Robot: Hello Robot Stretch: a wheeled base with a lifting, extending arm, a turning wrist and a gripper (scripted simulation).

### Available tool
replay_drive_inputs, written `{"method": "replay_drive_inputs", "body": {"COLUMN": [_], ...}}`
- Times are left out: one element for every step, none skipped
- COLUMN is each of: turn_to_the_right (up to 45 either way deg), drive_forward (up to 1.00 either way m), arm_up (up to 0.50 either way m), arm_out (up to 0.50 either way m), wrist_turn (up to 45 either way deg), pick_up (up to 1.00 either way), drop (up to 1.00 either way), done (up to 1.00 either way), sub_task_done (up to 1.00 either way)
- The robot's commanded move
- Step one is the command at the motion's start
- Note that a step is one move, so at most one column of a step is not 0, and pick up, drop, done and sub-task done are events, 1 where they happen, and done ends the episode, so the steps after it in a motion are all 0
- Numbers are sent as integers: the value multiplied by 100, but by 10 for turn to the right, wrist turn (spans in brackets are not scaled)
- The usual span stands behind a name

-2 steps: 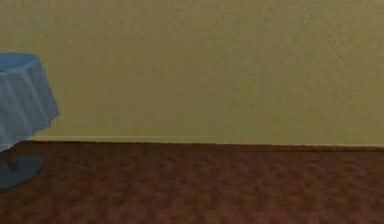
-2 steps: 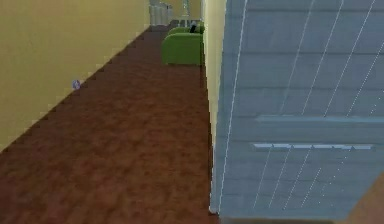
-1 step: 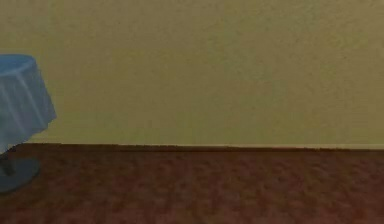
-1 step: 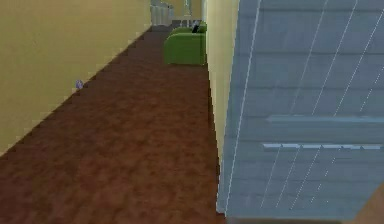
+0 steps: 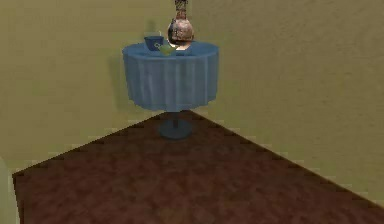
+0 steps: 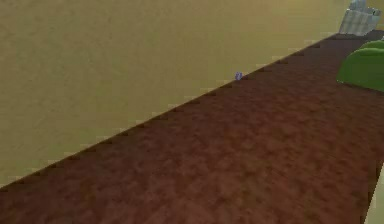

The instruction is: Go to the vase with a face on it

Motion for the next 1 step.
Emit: {"method": "replay_drive_inputs", "body": {"turn_to_the_right": [-120], "drive_forward": [0], "arm_up": [0], "arm_out": [0], "wrist_turn": [0], "pick_up": [0], "drop": [0], "done": [0], "sub_task_done": [0]}}
